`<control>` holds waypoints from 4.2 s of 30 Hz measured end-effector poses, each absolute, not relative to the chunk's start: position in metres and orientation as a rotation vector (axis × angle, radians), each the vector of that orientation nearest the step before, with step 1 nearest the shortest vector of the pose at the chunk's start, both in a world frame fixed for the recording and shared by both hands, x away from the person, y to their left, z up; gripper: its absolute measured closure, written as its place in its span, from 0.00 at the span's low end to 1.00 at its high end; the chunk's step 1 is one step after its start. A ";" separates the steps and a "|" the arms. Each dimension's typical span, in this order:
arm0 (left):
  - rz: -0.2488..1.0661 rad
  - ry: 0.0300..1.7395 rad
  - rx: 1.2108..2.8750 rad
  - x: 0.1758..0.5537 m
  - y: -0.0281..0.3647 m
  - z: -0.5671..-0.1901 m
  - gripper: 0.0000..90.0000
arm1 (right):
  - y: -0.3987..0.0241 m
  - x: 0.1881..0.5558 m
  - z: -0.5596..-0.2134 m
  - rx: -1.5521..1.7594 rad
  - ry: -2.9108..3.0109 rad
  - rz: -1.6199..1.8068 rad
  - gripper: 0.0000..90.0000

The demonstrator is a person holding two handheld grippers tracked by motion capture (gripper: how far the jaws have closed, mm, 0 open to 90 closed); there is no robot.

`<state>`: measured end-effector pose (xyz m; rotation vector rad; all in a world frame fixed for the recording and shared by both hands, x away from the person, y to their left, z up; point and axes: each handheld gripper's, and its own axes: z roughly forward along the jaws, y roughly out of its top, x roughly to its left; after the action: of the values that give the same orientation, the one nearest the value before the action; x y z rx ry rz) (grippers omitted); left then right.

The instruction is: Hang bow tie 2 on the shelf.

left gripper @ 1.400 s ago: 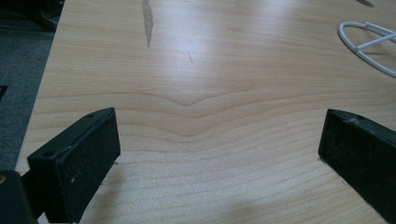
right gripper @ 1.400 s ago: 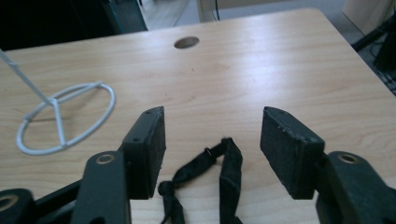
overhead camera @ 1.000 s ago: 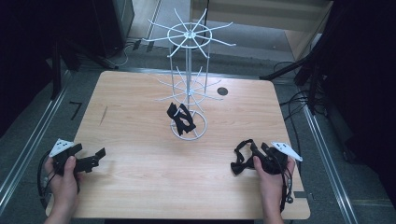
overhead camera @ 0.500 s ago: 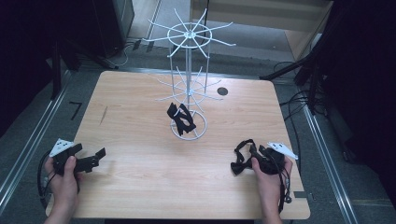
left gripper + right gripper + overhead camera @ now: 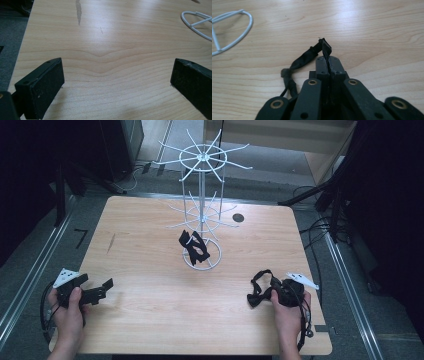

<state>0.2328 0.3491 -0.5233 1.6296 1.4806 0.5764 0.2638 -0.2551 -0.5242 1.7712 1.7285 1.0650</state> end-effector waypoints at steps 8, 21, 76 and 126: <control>0.578 1.480 1.631 0.233 0.349 -0.523 0.00 | -0.250 0.259 -0.513 1.696 1.714 1.120 1.00; 0.577 1.480 1.631 0.233 0.349 -0.523 0.00 | -0.236 0.251 -0.489 1.552 1.687 1.214 1.00; 0.579 1.474 1.627 0.232 0.349 -0.523 0.00 | -0.187 0.274 -0.418 1.385 1.628 1.405 1.00; 0.578 1.475 1.627 0.233 0.349 -0.524 0.00 | -0.139 0.295 -0.387 1.303 1.645 1.477 1.00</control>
<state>0.2326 0.3490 -0.5236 1.6269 1.4747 0.5784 0.2949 -0.1386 -0.3870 1.3034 1.6446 1.4773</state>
